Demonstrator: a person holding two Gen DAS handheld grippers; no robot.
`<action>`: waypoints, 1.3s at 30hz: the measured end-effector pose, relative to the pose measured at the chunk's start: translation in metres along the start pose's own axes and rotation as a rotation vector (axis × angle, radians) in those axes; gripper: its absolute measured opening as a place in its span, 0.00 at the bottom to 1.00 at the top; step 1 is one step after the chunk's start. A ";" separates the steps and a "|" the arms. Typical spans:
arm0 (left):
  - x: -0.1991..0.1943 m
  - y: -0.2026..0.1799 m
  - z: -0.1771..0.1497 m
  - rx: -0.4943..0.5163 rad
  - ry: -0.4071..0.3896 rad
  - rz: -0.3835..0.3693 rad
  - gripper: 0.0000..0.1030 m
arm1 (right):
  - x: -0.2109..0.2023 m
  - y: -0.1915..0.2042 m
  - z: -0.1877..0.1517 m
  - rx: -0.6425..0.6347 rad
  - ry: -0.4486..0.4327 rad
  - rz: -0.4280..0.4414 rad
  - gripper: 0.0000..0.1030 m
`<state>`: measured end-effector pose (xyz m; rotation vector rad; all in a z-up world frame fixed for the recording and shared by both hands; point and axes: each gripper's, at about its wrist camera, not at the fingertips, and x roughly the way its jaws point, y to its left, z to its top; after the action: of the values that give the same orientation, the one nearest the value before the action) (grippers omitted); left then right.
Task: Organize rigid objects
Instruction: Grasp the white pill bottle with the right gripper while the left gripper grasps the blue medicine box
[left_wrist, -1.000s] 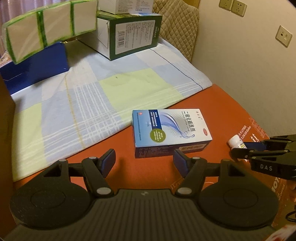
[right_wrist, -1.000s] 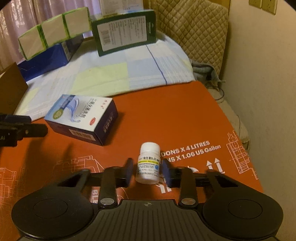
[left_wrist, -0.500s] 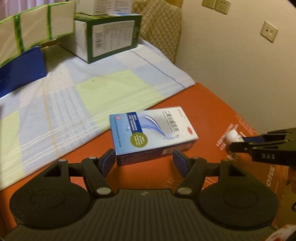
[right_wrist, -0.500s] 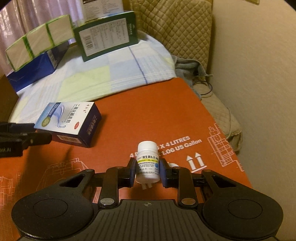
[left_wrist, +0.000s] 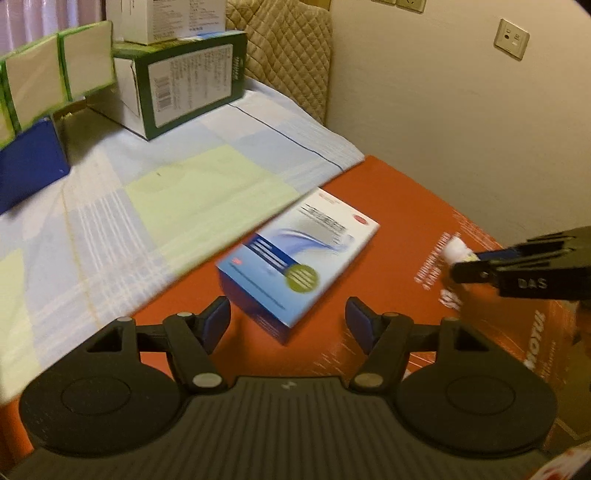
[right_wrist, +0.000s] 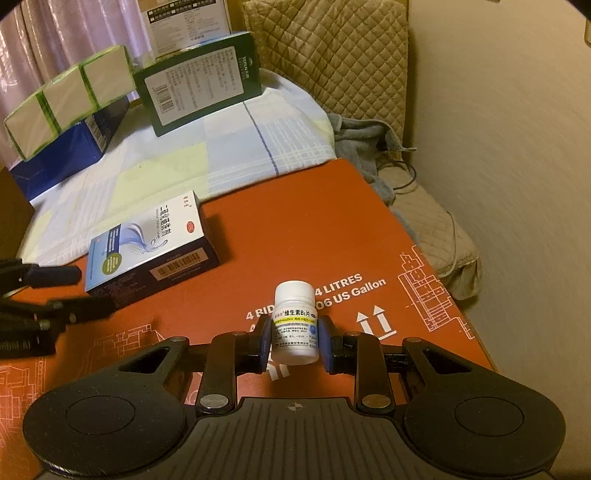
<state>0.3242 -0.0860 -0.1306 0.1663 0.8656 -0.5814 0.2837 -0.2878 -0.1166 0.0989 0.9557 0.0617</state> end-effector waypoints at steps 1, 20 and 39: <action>0.001 0.002 0.003 0.013 -0.004 0.005 0.67 | 0.000 -0.001 0.000 0.003 0.000 0.002 0.23; 0.025 -0.014 0.015 0.183 0.026 -0.088 0.76 | 0.001 -0.011 -0.001 0.054 0.012 -0.002 0.23; 0.039 -0.029 0.025 0.129 0.098 0.039 0.60 | 0.000 -0.006 -0.003 0.035 0.011 0.014 0.23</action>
<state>0.3450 -0.1353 -0.1411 0.3305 0.9180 -0.5964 0.2808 -0.2938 -0.1187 0.1378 0.9674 0.0585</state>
